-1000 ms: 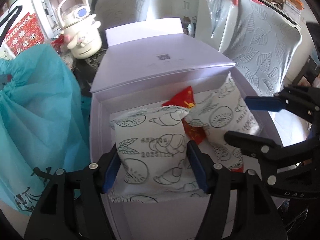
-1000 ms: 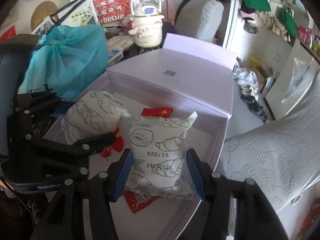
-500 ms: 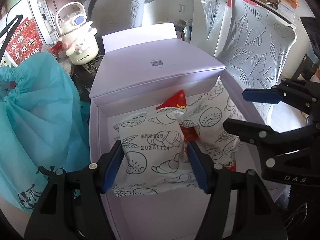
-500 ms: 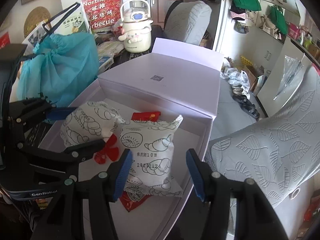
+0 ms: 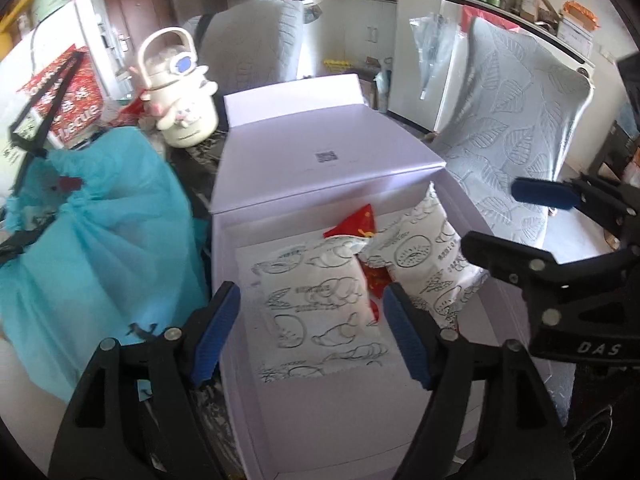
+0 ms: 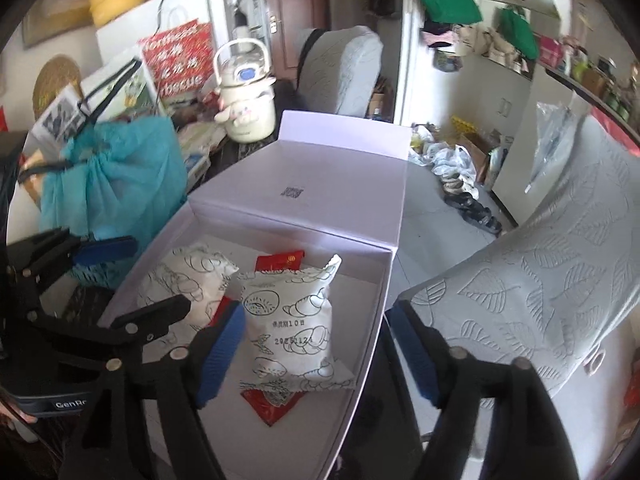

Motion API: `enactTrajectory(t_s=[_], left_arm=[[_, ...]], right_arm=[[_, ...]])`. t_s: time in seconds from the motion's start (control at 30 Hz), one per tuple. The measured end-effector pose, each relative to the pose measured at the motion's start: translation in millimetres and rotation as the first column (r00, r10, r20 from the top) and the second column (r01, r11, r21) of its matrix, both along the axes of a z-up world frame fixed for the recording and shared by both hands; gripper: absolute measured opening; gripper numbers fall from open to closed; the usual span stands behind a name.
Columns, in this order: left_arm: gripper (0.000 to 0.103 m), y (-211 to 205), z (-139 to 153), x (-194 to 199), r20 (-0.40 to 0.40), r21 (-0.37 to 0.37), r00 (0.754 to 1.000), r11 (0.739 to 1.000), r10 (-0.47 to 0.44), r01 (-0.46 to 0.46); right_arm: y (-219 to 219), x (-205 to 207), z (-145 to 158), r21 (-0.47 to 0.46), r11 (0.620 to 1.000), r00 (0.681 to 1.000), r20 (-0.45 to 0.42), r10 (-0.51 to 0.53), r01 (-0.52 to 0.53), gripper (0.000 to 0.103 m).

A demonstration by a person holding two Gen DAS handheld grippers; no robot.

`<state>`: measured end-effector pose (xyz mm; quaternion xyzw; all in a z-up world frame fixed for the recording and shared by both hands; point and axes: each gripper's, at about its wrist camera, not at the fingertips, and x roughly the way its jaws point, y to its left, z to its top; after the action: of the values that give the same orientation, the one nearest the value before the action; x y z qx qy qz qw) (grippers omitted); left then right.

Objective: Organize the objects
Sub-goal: 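Open both tools to release the white packets into the box, then withdraw both tools from the box toward the snack bags on the table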

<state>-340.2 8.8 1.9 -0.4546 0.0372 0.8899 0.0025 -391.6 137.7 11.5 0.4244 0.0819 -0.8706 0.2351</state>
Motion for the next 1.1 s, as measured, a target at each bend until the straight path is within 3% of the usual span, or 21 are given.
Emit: enactTrajectory(t_s=[0.17,0.27,0.93,1.1], left_arm=[[0.074,-6.3,15.1,13.3,-0.044,-0.017,0.998,0.999,0.038,-0.039],[0.077,-9.1,21.6,27.5,-0.067,-0.039,0.995,0.997,0.07,-0.073],[0.084,-12.2,83.7,114.9,-0.187,-0.046,0.979,0.995,0.082,-0.092],[0.084,-8.5,90.0,133.1,-0.206,-0.052,0.976,0.995,0.076,-0.088]], right_arm=[[7.5,9.5,7.3,-0.048,0.998,0.999,0.013,-0.032,0.033,0.077],[6.6,21.0,12.5,-0.028,0.999,1.0,0.004,-0.023,0.024,0.077],[15.8,111.3,80.4,-0.104,0.995,0.992,-0.128,-0.019,0.005,0.077],[13.8,131.7,86.8,-0.073,0.997,0.988,-0.154,-0.012,0.0,0.079]])
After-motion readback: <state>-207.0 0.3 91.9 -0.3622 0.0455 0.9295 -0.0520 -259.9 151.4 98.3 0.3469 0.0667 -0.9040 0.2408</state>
